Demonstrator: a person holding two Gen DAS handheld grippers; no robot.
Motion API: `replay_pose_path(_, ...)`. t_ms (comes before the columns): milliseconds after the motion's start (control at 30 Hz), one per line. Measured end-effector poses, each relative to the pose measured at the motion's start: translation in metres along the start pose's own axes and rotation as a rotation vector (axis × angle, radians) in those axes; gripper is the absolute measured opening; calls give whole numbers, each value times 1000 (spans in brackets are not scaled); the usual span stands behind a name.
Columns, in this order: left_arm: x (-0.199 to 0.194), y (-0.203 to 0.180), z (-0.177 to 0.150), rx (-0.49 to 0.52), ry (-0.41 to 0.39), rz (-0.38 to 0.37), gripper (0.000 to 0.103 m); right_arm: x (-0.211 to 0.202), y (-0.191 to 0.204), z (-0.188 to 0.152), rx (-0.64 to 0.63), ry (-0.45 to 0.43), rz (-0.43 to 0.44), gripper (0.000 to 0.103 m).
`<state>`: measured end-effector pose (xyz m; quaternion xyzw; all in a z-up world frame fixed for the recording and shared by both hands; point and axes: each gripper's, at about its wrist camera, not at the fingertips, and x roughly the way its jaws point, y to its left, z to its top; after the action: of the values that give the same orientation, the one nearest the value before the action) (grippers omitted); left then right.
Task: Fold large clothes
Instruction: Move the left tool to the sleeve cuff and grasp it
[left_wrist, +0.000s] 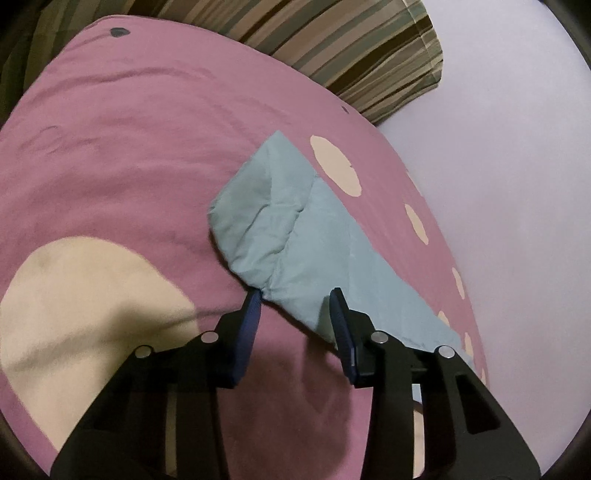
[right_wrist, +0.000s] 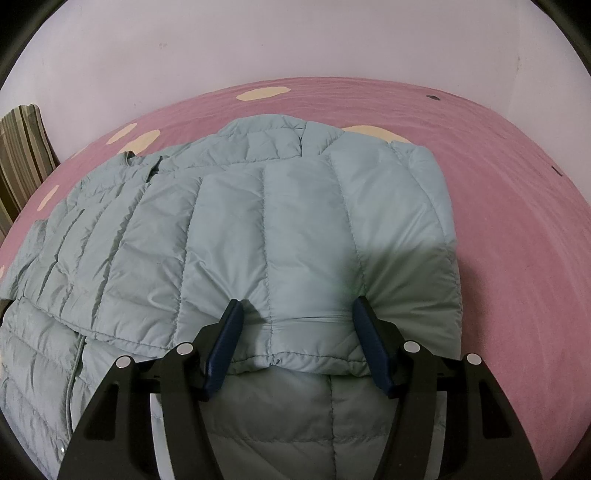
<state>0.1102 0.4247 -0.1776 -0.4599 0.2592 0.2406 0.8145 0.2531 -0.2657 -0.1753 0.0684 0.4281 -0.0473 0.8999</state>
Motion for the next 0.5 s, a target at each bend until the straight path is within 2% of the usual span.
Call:
replay_pose_path(133,-6,7,2,-25,-23,-3,42,0,0,0,-1,0,-1,61)
replay_pose_path(300,5,6,19,-29,-48,0,54,0,0,0,0,-1,-2,61)
replay_pose_path(367,10,4,23,-26,-53,13,54,0,0,0,-1,-1,-3,61)
replay_pose_path(433,12,4,26,-31,-67,11,53,0,0,0,-2,-1,-5,61)
replay_pose_path(500,16,3,29,-26,-68,36,34,0,1,0,-1,-1,-4,62)
